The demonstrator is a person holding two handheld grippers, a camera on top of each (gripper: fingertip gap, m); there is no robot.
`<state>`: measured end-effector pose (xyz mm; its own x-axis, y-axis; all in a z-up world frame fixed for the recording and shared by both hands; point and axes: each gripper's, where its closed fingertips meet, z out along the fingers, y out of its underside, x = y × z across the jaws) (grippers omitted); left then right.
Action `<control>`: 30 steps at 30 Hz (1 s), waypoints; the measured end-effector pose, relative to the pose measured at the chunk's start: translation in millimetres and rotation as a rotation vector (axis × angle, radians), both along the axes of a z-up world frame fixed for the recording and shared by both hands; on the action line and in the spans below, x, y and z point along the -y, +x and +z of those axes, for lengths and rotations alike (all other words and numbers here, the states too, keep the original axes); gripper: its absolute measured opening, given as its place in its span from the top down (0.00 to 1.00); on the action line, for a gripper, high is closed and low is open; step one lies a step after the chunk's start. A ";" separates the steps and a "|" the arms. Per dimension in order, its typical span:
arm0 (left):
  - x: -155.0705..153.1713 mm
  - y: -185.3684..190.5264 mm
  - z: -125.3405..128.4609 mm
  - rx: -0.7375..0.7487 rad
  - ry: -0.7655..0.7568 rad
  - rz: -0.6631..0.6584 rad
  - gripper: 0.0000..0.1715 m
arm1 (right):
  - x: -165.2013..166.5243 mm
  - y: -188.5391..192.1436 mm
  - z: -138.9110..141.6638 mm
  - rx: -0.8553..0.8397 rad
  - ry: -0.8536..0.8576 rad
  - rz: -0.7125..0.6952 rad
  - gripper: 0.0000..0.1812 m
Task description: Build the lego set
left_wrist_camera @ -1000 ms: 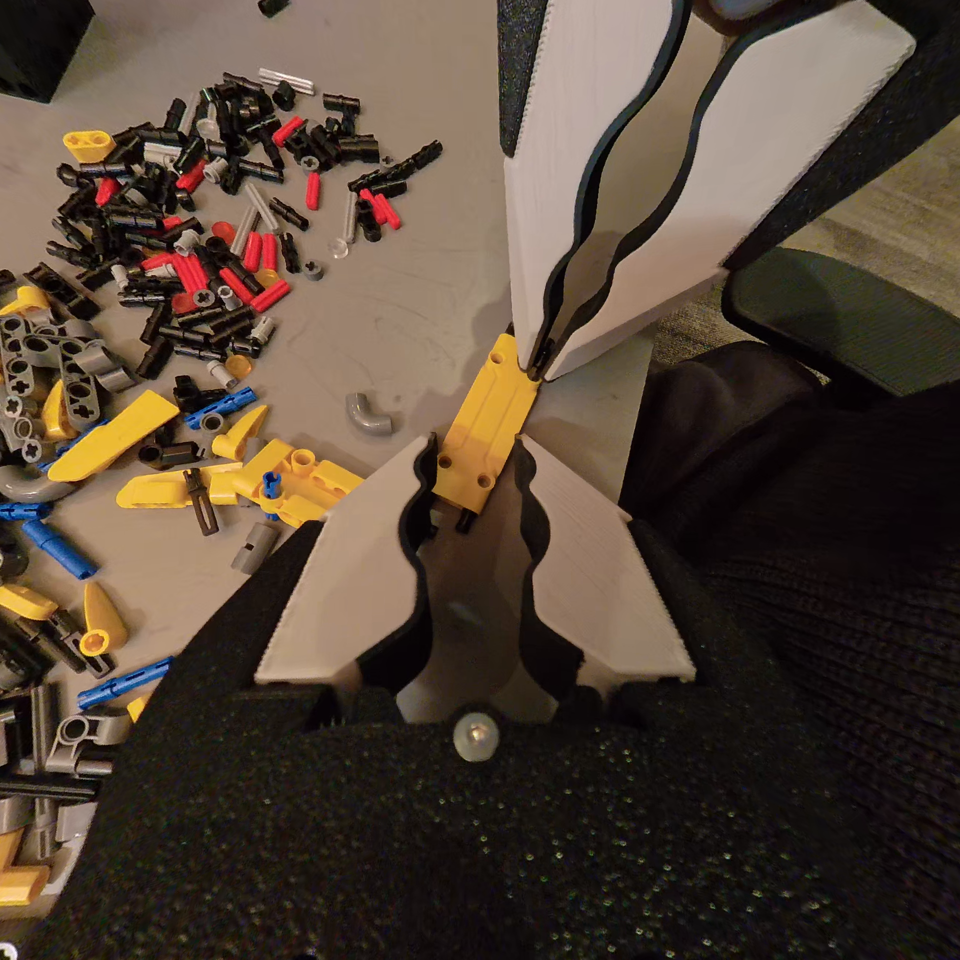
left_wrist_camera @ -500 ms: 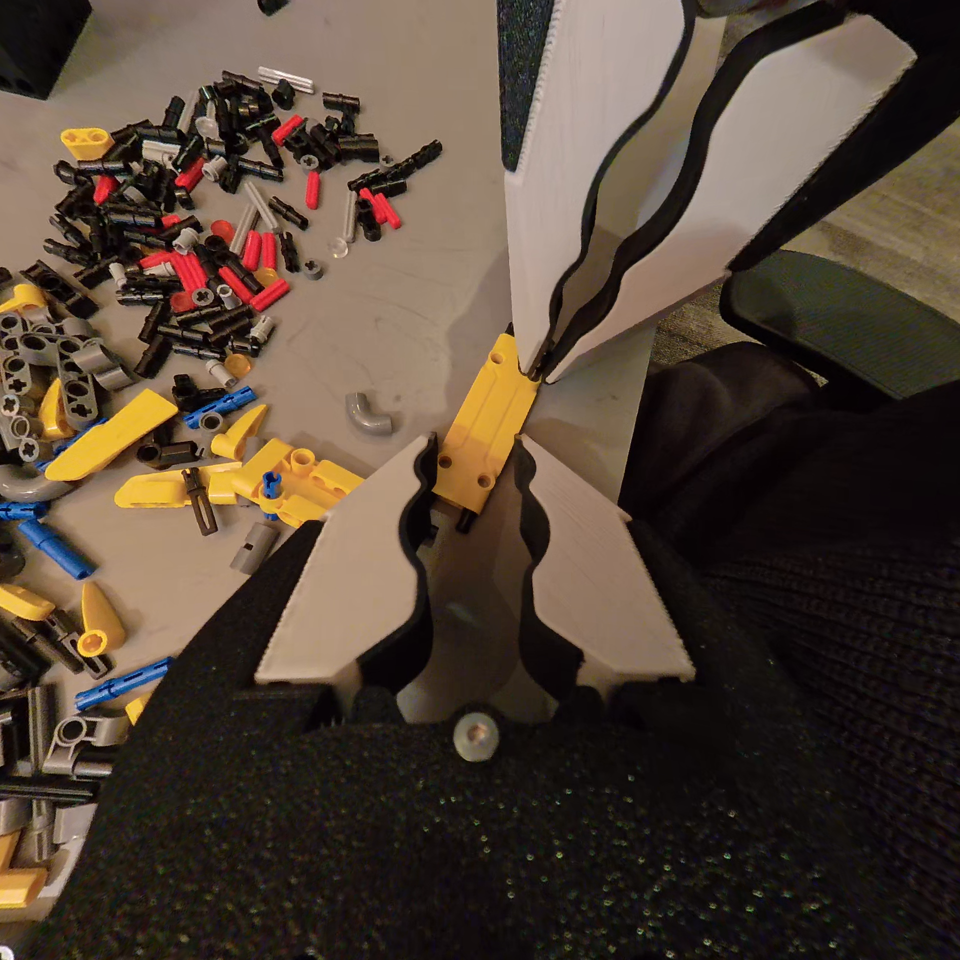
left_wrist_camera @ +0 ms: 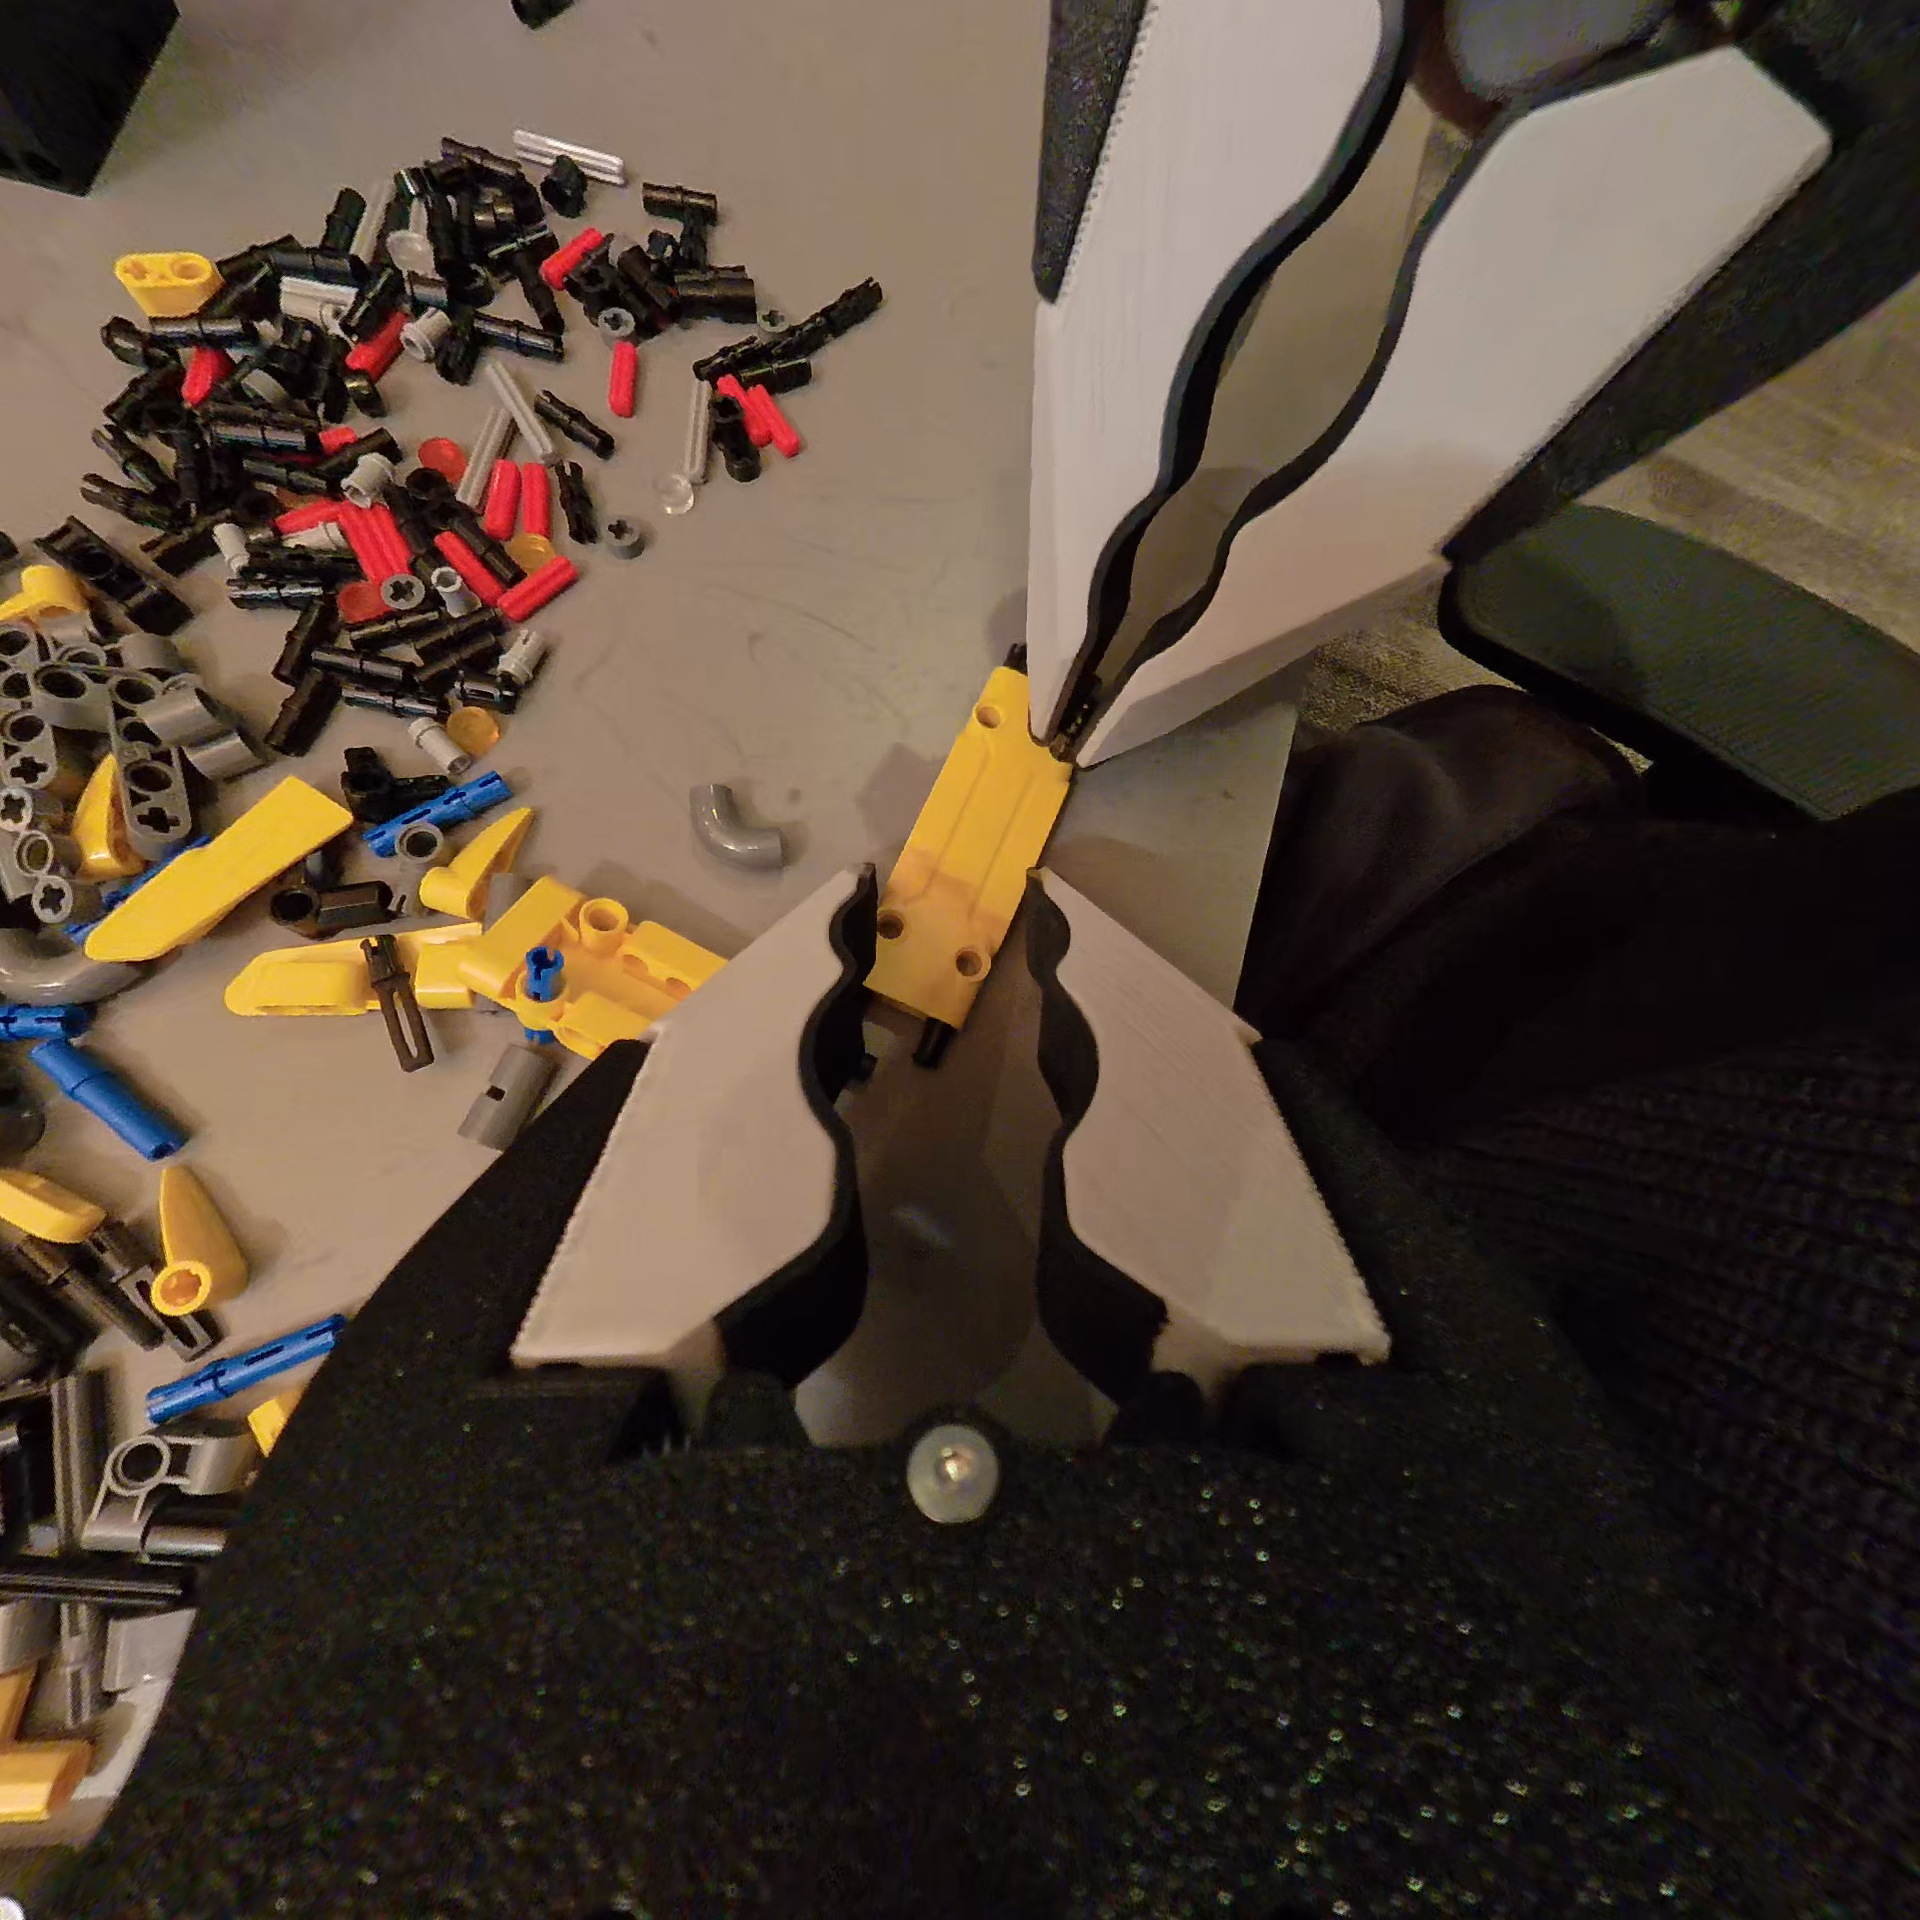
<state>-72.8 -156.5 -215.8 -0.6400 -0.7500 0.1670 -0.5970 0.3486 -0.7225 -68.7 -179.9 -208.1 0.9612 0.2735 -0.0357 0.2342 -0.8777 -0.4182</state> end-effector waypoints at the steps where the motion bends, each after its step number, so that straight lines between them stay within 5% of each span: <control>1: 0.1 0.0 0.0 0.000 0.000 -0.001 0.84 | 0.2 -0.1 0.0 -0.013 0.002 0.022 0.98; 13: 0.6 -0.3 0.2 -0.010 -0.015 -0.004 0.85 | -0.6 -1.4 -5.9 0.000 -0.035 0.389 0.98; 20: 0.8 0.1 0.3 -0.009 -0.013 -0.002 0.85 | -0.6 0.3 -5.5 0.067 0.063 0.341 0.97; 24: 0.8 0.0 0.4 -0.009 -0.013 -0.002 0.85 | 2.7 -0.1 2.0 0.045 0.086 0.253 0.88; 30: 0.8 0.2 0.4 -0.009 -0.013 -0.002 0.85 | 2.9 4.1 4.2 0.030 0.086 0.212 0.93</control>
